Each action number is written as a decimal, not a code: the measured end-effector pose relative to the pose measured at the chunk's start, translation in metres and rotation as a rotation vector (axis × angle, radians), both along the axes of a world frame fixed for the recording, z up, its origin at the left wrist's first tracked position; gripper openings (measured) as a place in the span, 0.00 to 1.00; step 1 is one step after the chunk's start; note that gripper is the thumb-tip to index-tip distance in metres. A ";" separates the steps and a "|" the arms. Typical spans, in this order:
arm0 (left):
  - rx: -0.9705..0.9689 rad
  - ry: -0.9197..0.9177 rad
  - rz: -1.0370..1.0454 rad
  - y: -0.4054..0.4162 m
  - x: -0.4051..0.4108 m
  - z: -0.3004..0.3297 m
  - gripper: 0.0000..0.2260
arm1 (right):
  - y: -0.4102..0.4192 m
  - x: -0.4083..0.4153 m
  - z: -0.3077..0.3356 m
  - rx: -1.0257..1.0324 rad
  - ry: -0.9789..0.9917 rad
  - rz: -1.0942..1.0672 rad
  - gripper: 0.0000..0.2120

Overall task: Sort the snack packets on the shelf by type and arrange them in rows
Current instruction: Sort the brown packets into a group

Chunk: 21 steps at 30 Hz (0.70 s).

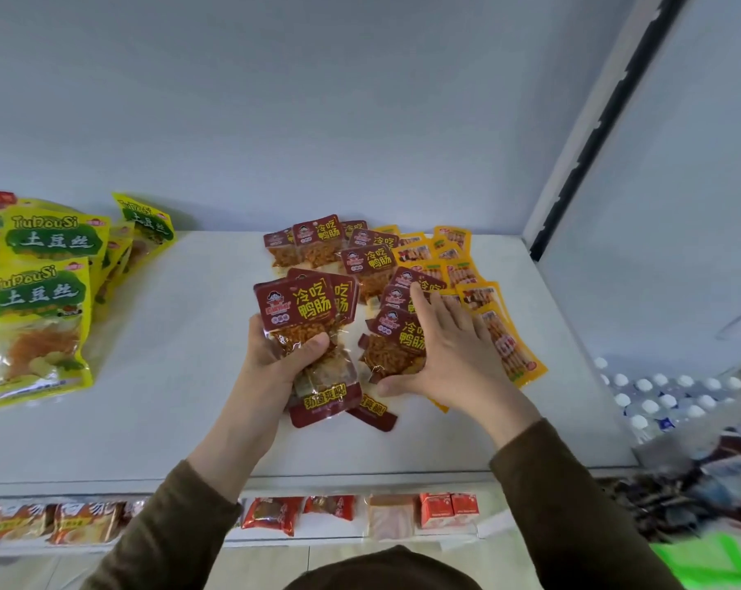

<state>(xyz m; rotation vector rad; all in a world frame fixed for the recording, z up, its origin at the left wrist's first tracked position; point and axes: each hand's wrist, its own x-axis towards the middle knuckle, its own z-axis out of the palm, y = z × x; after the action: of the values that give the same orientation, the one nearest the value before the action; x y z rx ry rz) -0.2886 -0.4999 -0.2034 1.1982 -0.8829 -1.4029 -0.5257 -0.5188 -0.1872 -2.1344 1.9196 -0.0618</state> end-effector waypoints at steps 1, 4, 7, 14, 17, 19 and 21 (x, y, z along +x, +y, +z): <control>0.005 -0.002 0.003 0.000 -0.001 -0.001 0.28 | -0.004 0.003 -0.002 -0.007 0.018 0.002 0.69; 0.008 -0.010 0.011 -0.001 -0.001 -0.003 0.28 | -0.015 0.005 -0.002 0.009 0.031 -0.007 0.71; 0.013 0.001 0.011 -0.002 0.000 -0.004 0.27 | -0.026 0.004 0.004 0.039 0.103 0.019 0.71; 0.032 0.004 0.038 -0.004 0.000 -0.006 0.26 | -0.040 0.009 0.009 0.023 0.140 0.063 0.70; 0.038 0.003 0.042 -0.004 0.000 -0.006 0.27 | -0.048 0.005 0.016 0.172 0.127 0.041 0.72; 0.039 0.001 0.042 -0.004 0.000 -0.006 0.27 | -0.051 0.004 0.021 0.168 0.090 0.034 0.70; 0.039 -0.001 0.041 -0.004 0.000 -0.005 0.29 | -0.053 0.005 0.023 0.126 0.065 0.022 0.67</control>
<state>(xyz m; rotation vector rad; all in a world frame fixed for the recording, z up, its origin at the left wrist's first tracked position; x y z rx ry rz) -0.2888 -0.5040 -0.2085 1.2398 -0.8306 -1.3925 -0.5209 -0.5716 -0.1645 -2.0984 1.8818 0.1309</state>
